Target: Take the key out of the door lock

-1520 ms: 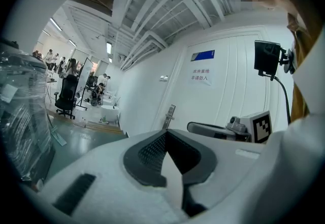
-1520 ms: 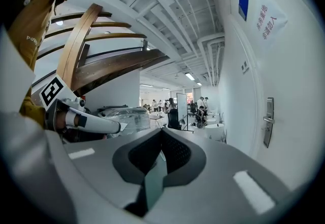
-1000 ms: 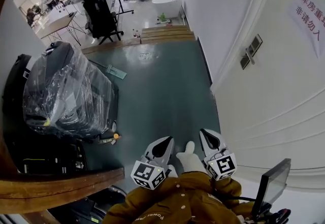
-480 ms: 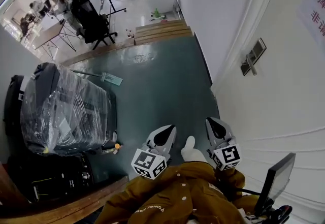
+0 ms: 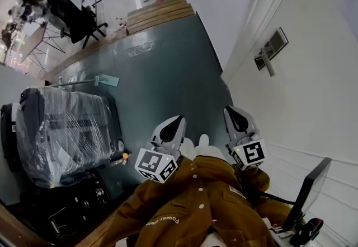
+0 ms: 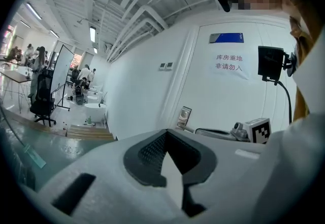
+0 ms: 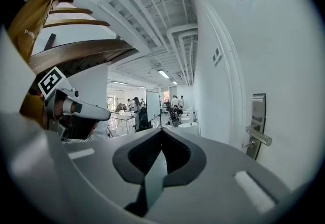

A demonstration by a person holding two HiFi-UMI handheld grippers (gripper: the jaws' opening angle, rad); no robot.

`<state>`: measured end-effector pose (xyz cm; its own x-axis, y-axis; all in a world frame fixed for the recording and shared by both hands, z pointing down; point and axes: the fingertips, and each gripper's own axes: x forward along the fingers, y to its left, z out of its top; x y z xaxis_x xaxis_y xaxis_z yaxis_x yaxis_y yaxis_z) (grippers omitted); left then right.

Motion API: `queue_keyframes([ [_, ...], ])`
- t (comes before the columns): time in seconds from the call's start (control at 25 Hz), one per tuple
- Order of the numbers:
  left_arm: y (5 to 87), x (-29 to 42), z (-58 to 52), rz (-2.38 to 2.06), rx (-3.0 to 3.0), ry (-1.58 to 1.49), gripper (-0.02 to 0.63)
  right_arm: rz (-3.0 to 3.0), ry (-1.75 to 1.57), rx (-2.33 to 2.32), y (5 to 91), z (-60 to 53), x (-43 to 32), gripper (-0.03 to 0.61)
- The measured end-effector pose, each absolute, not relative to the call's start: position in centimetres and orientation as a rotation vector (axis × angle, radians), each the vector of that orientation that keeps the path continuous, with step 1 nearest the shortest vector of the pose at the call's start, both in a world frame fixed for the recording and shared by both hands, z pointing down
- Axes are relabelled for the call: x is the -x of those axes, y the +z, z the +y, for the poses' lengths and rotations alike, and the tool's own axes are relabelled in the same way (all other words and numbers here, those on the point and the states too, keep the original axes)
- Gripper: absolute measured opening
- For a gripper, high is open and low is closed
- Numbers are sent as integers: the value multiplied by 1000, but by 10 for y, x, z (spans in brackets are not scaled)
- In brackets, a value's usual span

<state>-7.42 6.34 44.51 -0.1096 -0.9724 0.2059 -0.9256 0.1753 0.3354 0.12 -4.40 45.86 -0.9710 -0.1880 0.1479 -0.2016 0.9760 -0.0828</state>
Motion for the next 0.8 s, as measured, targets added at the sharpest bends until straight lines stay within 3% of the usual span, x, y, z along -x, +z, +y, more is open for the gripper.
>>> queue_keyframes([
  [0.8, 457, 198, -125, -1567, -2205, -63, 0, -2881, 181, -951, 454, -190, 100, 6],
])
